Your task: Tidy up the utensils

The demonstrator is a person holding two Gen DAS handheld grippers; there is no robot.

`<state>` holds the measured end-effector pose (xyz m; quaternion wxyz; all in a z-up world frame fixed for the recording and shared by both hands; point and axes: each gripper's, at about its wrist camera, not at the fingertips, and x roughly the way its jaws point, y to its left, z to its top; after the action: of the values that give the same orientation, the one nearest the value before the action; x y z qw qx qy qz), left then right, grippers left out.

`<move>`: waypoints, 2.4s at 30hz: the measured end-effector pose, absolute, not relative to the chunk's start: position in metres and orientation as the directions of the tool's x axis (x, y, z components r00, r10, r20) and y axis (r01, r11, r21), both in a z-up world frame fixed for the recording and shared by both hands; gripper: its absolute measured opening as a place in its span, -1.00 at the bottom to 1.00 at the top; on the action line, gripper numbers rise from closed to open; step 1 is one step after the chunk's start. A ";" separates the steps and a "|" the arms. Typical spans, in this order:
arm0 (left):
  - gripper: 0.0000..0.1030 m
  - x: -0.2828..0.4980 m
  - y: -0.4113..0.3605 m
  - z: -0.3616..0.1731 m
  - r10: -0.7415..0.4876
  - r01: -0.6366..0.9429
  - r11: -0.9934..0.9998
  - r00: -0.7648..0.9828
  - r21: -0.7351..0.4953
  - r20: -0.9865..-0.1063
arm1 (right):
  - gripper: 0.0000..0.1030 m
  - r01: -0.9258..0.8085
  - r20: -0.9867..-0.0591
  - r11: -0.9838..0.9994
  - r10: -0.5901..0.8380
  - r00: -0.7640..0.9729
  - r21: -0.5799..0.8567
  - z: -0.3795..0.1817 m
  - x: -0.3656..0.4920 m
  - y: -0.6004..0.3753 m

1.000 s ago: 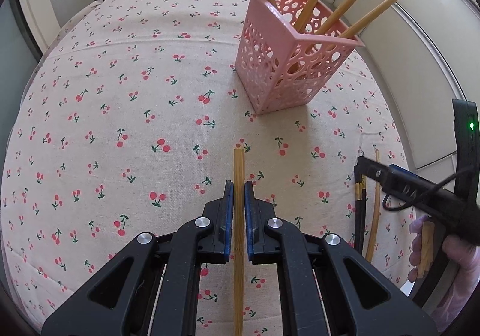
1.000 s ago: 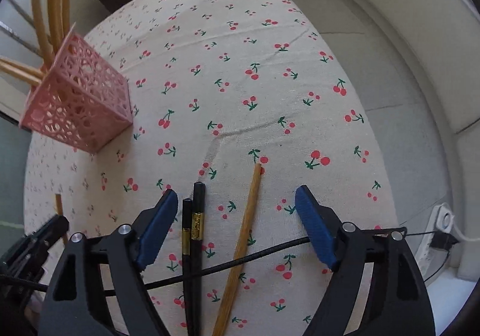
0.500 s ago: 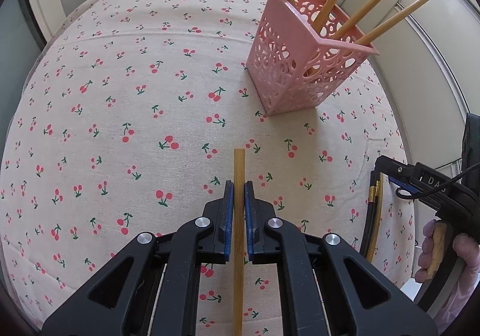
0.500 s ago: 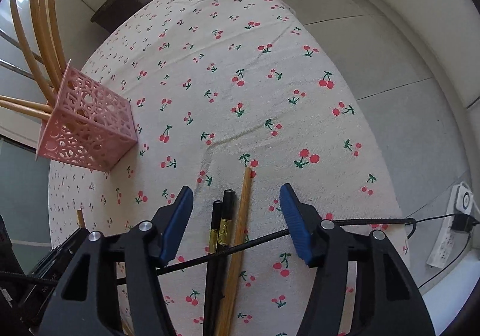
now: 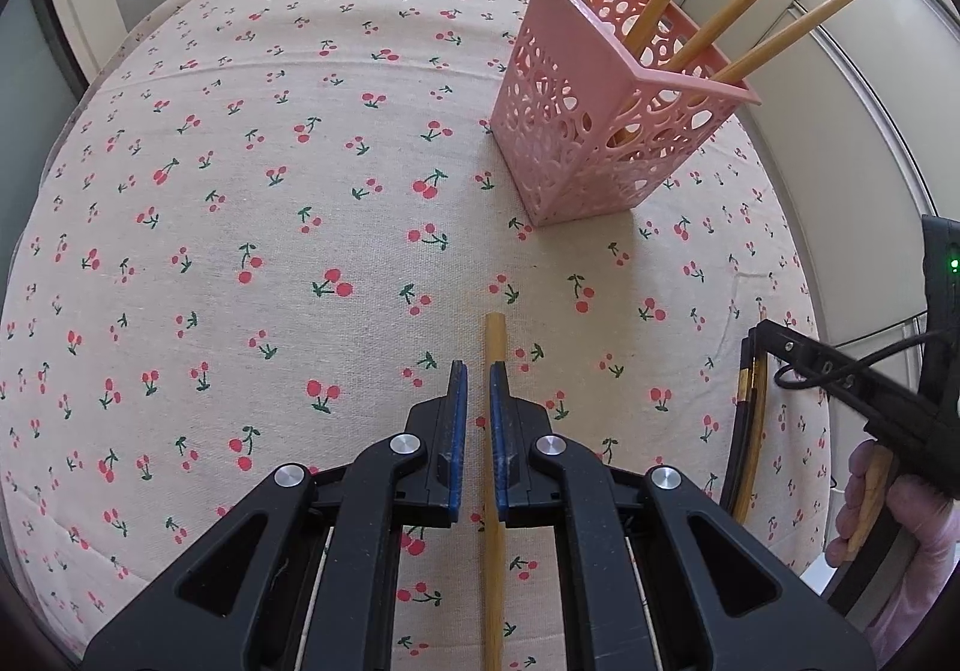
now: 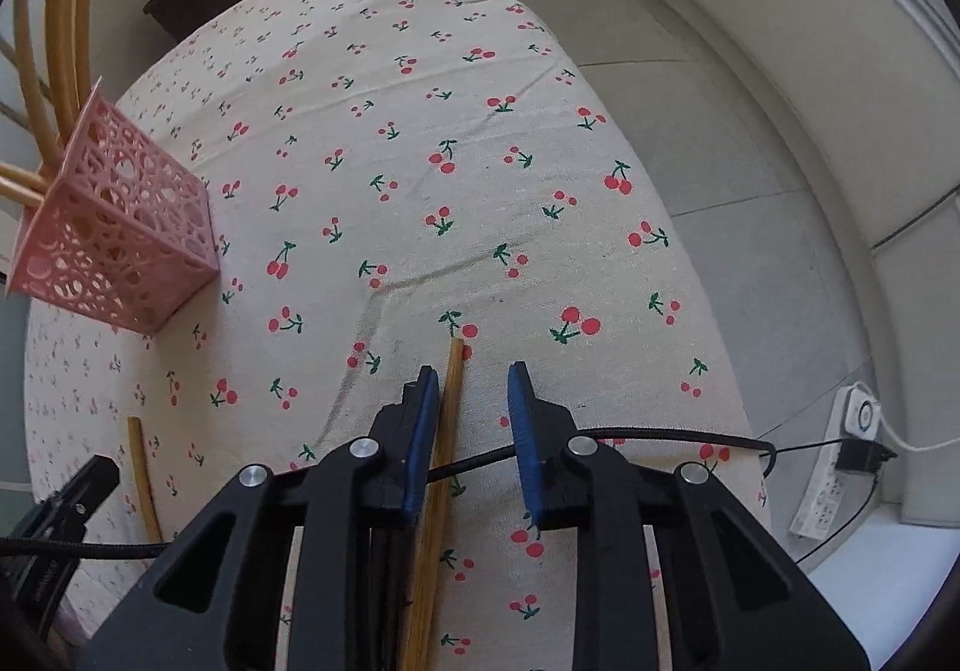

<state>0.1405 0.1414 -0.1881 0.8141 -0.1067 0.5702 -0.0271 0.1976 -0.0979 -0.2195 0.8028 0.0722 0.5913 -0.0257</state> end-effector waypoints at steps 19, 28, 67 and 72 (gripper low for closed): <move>-0.49 0.156 0.124 -0.206 -0.104 -0.078 0.988 0.304 -0.134 -0.947 | -0.90 -0.027 -0.816 0.974 0.202 0.542 0.223 -0.150 0.158 -0.106; -0.87 0.143 0.103 -0.200 -0.065 -0.005 0.997 0.403 -0.073 -0.913 | -0.90 -0.122 -0.649 0.967 0.240 0.722 0.221 -0.089 0.119 -0.115; -0.87 0.119 0.146 0.094 -0.132 0.028 0.969 0.900 -0.247 -0.416 | -0.89 -0.262 -0.408 0.876 0.429 0.806 0.404 0.066 0.097 -0.125; -0.87 0.162 0.140 0.073 -0.092 -0.021 0.968 0.897 -0.249 -0.432 | -0.89 -0.254 -0.409 0.885 0.414 0.813 0.391 0.077 0.118 -0.122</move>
<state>0.1623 0.1398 0.0735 0.9659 -0.1248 0.2262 -0.0183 0.1180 -0.1223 0.0766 0.9383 0.1611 0.2487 0.1781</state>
